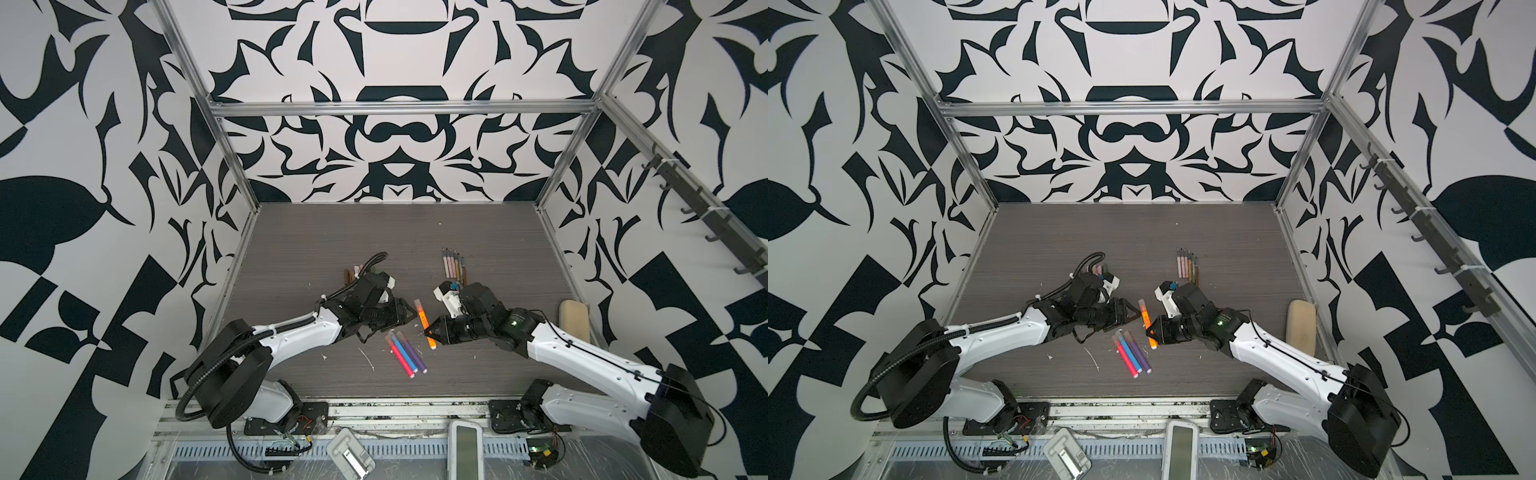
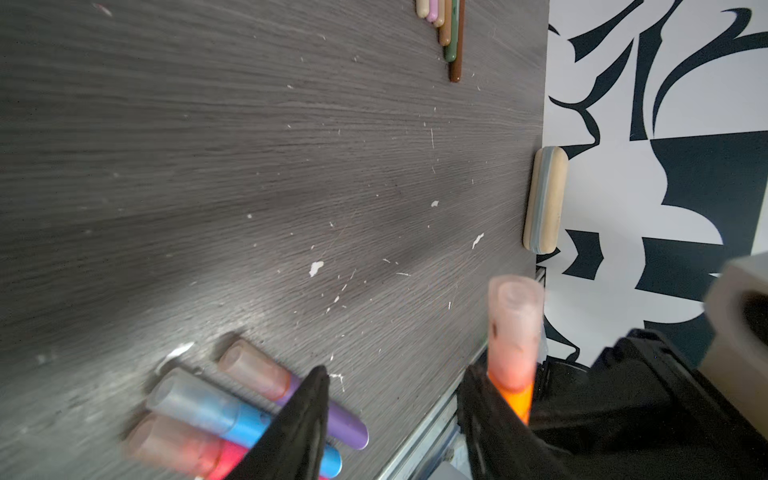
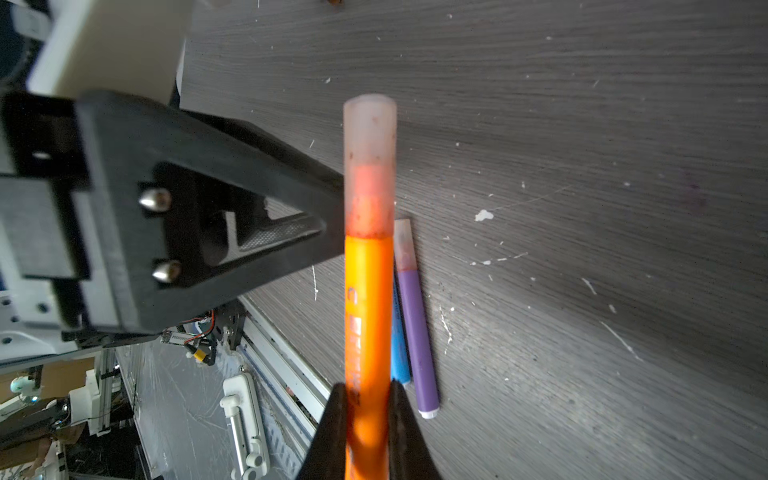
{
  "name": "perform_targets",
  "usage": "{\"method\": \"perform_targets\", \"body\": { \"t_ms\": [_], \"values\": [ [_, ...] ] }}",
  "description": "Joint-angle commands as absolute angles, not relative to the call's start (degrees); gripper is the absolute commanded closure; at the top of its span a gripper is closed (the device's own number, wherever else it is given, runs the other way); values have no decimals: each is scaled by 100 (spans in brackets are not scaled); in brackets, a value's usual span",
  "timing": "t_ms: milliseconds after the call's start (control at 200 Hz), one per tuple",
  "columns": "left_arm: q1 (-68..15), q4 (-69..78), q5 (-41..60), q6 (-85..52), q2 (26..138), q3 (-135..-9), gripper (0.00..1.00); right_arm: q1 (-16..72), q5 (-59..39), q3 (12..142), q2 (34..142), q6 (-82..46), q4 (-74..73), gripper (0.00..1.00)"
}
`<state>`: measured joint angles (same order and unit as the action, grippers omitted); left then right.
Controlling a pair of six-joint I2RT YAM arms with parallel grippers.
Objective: Open the pen caps
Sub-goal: 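Lift the orange marker toward the left gripper while the left reaches toward it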
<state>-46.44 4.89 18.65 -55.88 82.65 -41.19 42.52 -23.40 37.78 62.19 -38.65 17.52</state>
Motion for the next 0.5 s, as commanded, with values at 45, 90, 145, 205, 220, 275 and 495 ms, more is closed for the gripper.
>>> {"method": "perform_targets", "body": {
  "t_ms": [45,90,145,205,220,275,495],
  "values": [
    [-4667,789,2012,-5722,8295,-4403,45,4280,-2208,4191,6348,-3691,1931,95],
    [-4667,791,1943,-5718,8171,-4404,44,4276,-2056,4192,6371,-3724,1969,95],
    [-4667,759,1857,-5710,7984,-4397,44,4254,-1920,4179,6389,-3761,1978,94],
    [-4659,747,1795,-5665,7794,-4370,44,4221,-1822,4211,6424,-3761,2004,94],
    [-4660,747,1777,-5643,7762,-4361,44,4221,-1780,4220,6432,-3754,2035,94],
    [-4658,708,1741,-5583,7633,-4364,44,4221,-1732,4274,6442,-3753,2063,94],
    [-4649,404,1859,-5231,7824,-4710,44,4227,-2458,4382,6512,-3834,1687,95]
  ]
}}
